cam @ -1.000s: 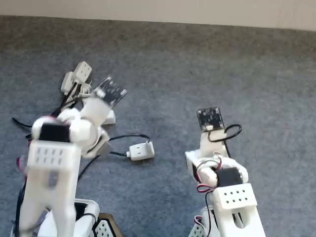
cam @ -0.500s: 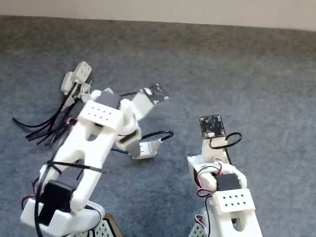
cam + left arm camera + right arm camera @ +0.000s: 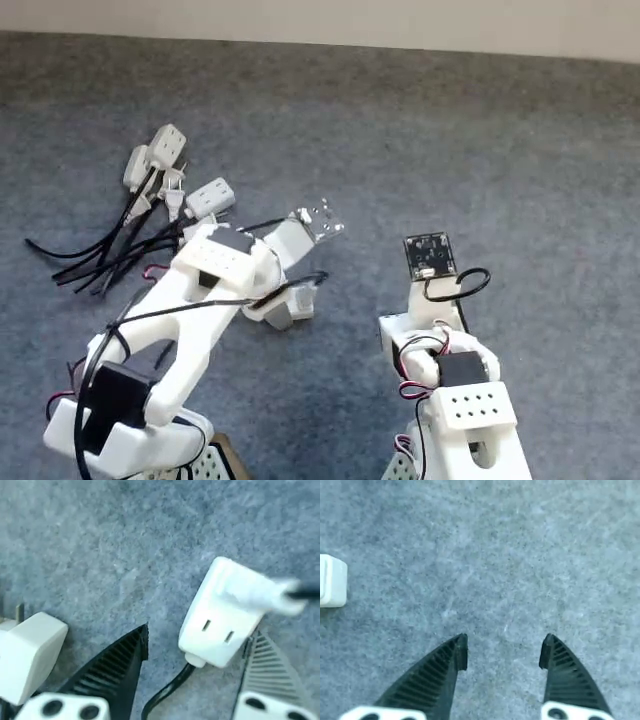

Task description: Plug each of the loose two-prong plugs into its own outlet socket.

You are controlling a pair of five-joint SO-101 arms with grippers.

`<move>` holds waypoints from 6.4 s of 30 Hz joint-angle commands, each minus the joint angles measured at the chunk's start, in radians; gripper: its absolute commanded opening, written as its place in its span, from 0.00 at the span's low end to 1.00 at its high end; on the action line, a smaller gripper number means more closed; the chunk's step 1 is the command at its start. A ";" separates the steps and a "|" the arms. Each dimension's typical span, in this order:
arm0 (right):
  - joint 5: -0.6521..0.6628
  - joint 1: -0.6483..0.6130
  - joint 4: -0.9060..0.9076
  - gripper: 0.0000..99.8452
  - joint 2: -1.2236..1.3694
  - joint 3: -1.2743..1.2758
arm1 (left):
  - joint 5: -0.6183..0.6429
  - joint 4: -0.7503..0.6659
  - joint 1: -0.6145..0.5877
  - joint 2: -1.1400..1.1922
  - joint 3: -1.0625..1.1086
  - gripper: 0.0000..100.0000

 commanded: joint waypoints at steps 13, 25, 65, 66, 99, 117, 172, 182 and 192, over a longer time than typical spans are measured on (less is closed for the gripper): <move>0.009 0.013 -0.019 0.23 -0.015 -0.005 | -0.089 -0.081 -0.050 -0.013 0.028 0.00; 0.009 0.013 -0.019 0.23 -0.015 -0.004 | -0.091 0.258 -0.608 0.044 -0.567 0.00; 0.009 0.008 -0.018 0.23 -0.015 -0.007 | -0.066 0.852 -1.207 1.271 -2.404 0.34; 0.009 0.008 -0.018 0.23 -0.015 -0.007 | -0.037 0.855 -1.207 1.236 -2.404 0.34; 0.009 0.012 -0.013 0.23 -0.015 -0.010 | -0.057 0.819 -0.444 0.527 -1.420 0.27; 0.009 0.008 -0.012 0.23 -0.015 -0.010 | -0.029 0.528 -0.338 0.792 -1.305 0.28; 0.009 0.007 -0.012 0.23 -0.015 -0.010 | -0.175 0.905 -0.420 0.808 -2.054 0.00; 0.009 0.007 -0.012 0.23 -0.015 -0.007 | -0.238 0.905 -0.208 0.165 -1.267 0.00; 0.009 0.005 -0.012 0.23 -0.015 -0.005 | -0.428 0.735 -0.041 -0.120 -0.375 0.00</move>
